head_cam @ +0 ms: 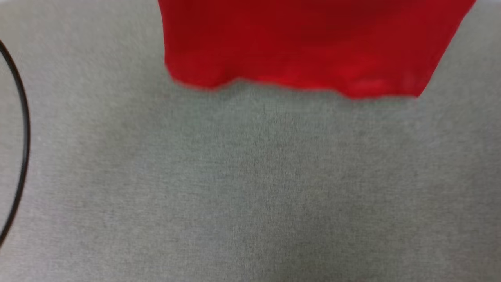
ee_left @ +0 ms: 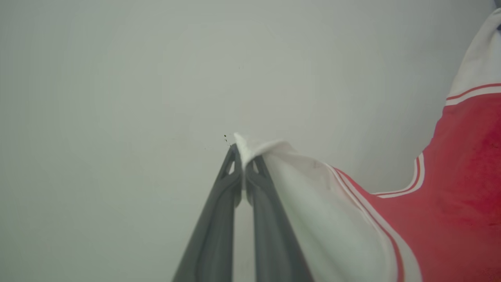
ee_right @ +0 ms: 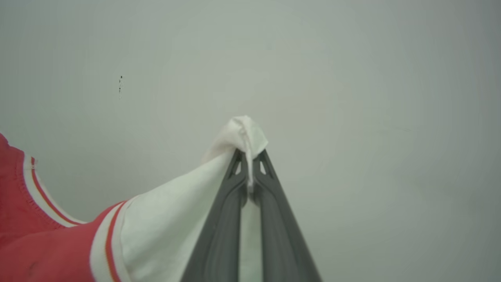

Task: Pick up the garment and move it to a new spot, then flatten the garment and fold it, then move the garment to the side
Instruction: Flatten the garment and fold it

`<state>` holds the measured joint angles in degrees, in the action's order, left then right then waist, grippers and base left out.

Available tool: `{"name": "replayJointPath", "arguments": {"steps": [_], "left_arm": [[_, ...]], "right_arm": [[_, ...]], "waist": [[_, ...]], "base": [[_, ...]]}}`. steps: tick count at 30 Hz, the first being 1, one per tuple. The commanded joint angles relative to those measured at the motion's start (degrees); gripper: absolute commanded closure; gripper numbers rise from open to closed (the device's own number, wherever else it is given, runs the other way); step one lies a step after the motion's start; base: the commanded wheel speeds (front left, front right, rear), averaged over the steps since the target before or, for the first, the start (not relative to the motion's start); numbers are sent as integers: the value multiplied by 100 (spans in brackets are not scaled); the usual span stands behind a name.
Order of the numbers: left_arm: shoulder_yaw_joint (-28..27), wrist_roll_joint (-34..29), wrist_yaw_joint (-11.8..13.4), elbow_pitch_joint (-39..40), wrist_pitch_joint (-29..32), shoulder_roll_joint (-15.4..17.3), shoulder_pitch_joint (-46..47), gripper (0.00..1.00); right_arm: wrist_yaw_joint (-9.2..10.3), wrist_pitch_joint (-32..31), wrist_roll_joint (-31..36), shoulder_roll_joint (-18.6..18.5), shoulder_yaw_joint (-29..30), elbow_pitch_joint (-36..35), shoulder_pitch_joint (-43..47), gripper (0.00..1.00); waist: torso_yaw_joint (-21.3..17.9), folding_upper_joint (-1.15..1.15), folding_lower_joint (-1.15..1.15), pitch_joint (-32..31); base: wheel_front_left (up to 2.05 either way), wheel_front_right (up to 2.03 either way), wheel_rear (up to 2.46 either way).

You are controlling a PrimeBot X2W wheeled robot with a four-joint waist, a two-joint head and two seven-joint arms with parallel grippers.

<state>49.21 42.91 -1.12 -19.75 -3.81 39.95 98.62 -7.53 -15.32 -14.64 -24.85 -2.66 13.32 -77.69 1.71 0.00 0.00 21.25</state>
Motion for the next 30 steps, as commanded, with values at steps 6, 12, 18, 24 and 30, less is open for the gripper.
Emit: {"name": "replayJointPath", "arguments": {"steps": [6,12,18,24,30], "left_arm": [[-218,-225,-183,-820,-205,-271,1154,100],[-287,-365,-336,-1374,-380,-376,1918,100],[-238,-346,-430,-1850,-628,-417,1923,100],[-244,-181,-473,-2258,-939,-547,1395,100],[-274,-65,-477,-2424,-1100,-562,630,100]], "right_arm": [[9,431,597,206,-77,940,-1557,100],[8,820,958,374,-94,1744,-2578,100],[8,1122,1171,578,-157,2334,-2959,100],[8,1483,1166,752,-136,2763,-2597,100],[9,1853,1033,913,-249,3022,-1973,100]], "waist": [[-41,0,0,1060],[-91,0,0,1419],[-76,0,0,1698],[-66,0,0,1798],[-119,0,0,1628]], "base": [[0,0,0],[0,0,0],[0,0,0],[0,0,0],[0,0,0]]}}
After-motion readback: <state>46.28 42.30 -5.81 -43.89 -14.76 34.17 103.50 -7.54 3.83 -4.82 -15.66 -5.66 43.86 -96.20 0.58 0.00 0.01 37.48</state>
